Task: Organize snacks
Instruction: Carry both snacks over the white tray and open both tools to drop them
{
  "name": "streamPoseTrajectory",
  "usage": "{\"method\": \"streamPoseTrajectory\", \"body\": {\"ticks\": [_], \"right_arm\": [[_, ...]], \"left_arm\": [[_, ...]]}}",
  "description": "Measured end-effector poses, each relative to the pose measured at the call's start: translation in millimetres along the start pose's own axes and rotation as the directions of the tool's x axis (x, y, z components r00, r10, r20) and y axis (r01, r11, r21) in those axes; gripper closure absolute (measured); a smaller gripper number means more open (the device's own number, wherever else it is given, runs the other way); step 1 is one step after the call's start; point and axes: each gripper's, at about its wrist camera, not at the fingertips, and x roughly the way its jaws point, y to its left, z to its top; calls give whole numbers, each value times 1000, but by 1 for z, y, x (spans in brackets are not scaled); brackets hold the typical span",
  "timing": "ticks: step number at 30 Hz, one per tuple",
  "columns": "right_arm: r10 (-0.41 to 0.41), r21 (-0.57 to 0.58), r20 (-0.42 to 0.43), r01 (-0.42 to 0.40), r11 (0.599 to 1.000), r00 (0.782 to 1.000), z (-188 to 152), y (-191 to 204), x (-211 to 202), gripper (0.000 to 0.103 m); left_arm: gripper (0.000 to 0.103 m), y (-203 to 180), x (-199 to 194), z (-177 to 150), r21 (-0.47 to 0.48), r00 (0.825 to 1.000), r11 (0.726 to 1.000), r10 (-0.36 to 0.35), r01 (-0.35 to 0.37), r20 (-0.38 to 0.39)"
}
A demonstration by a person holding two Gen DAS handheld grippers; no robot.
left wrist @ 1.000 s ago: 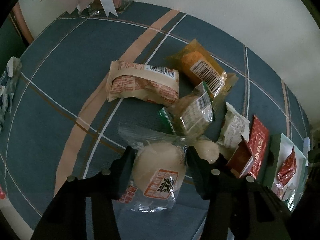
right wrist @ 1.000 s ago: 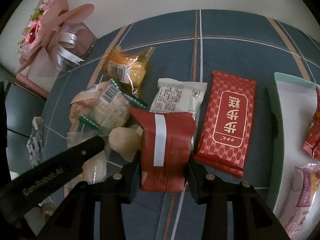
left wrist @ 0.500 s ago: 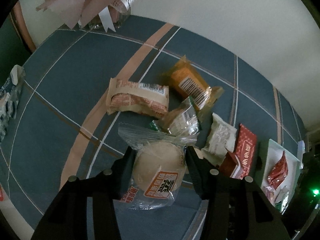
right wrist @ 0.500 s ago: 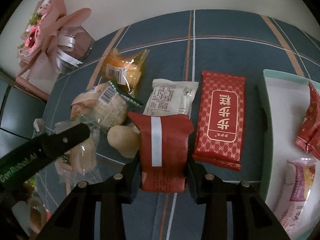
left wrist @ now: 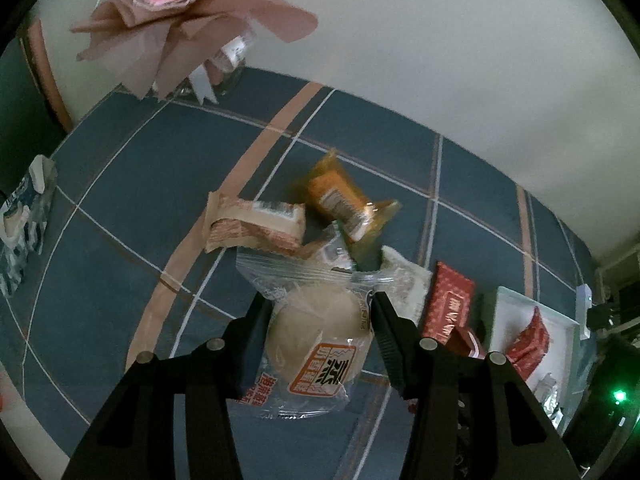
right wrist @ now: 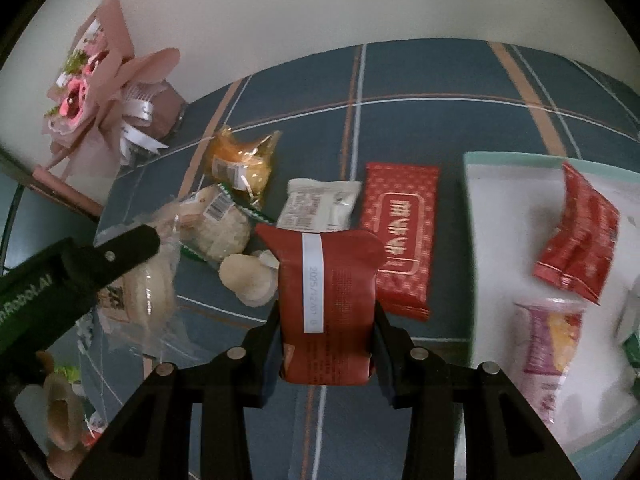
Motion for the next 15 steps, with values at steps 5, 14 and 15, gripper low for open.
{"method": "streamPoseTrajectory", "body": {"ticks": [5,14,15], "right_arm": [[-29,20,34,29,999,999,0,-13,-21,61],[-68,117,92,57,991,993,-3,-56,-57,61],[-75,127,97,62,990,993,-4,-60,-60,61]], "left_arm": [[50,-19,-9,-3,28,999,999,-33,33,14],[50,-66,-23,-15,116,997,991,-74,71,25],[50,-71,-25,-17,126,997,989,-77,73,24]]}}
